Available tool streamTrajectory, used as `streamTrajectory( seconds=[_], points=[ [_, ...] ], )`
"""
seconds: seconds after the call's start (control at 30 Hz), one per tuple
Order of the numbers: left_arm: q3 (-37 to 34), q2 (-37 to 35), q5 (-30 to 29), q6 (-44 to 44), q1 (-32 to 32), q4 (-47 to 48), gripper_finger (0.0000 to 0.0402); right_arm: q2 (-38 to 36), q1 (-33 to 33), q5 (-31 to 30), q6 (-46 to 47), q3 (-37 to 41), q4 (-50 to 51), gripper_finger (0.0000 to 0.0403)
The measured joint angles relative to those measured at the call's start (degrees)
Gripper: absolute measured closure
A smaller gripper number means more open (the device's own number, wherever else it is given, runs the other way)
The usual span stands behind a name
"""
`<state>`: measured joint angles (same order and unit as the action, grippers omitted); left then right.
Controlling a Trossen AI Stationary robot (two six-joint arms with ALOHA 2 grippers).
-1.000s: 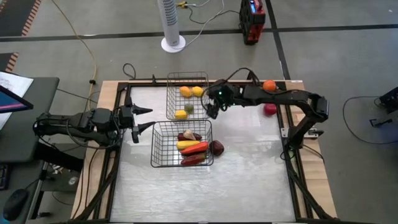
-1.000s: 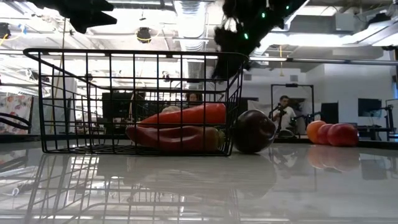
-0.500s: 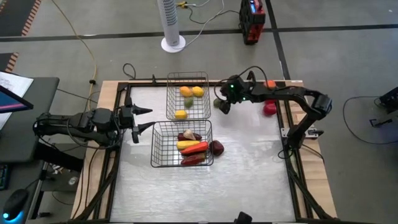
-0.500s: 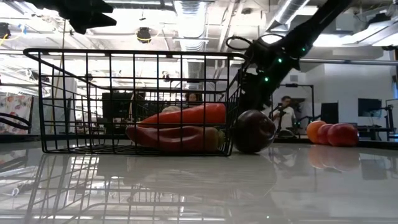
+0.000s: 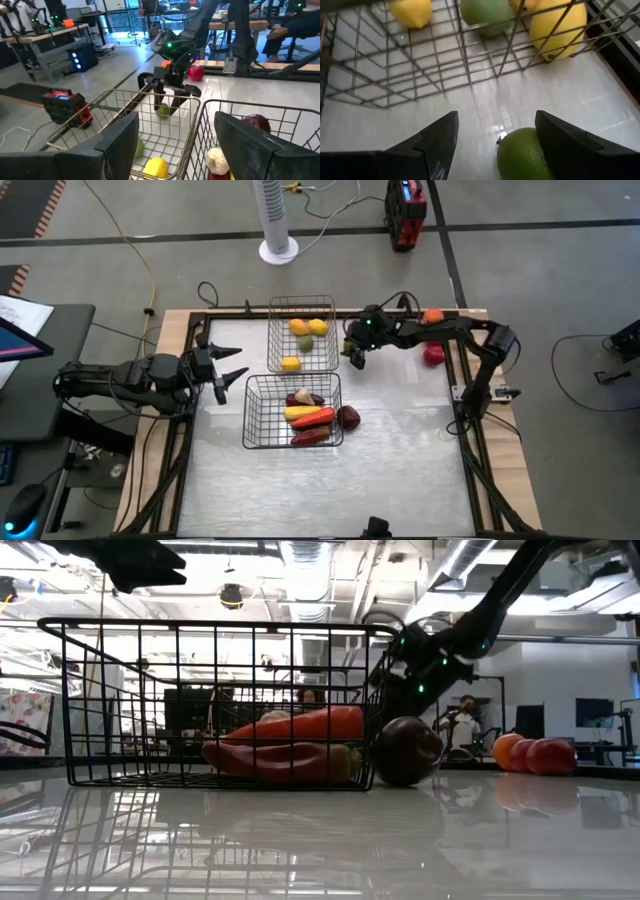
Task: Sort produce into baskets
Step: Put the lime into the gold wire basket
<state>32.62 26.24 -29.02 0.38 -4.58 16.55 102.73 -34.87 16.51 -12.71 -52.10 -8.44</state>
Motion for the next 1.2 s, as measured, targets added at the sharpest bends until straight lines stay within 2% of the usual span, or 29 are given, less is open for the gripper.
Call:
streamTrajectory(
  seconds=[0.2, 0.3, 0.5, 0.63, 0.83, 1.0, 1.2],
  points=[
    [0.0, 0.0, -0.17, -0.04, 0.02, 1.01, 0.0152, 1.57, -0.17, -0.41, -0.35, -0.04, -0.26, 0.0112],
    [0.0, -0.01, -0.17, 0.35, 0.02, 1.09, 0.0152, 1.68, 0.37, -3.6, -2.17, 0.09, 0.53, 0.0112],
    [0.0, 0.0, -0.17, 0.47, 0.02, 1.12, 0.0152, -2.5, 2.11, -4.65, -2.67, -0.02, 0.68, 0.0112],
    [0.0, -0.01, -0.31, 0.62, 0.02, 1.12, 0.0152, -5.89, 2.8, -4.58, -2.8, -0.07, 5.1, 0.0112],
    [0.0, -0.02, -0.31, 0.55, 0.02, 1.14, 0.0152, -6.75, 2.71, -4.74, -1.66, -0.02, 8.32, 0.0112],
    [0.0, -0.02, 0.04, -0.55, 0.02, 2.4, 0.0152, -4.64, 3.4, -5.78, 1.82, 3.0, 6.04, 0.0112],
    [0.0, 0.0, 0.12, -1.04, 0.02, 3.76, 0.0152, -4.73, 6.02, -9.64, 6.15, 10.95, -5.23, 0.0112]
  ],
)
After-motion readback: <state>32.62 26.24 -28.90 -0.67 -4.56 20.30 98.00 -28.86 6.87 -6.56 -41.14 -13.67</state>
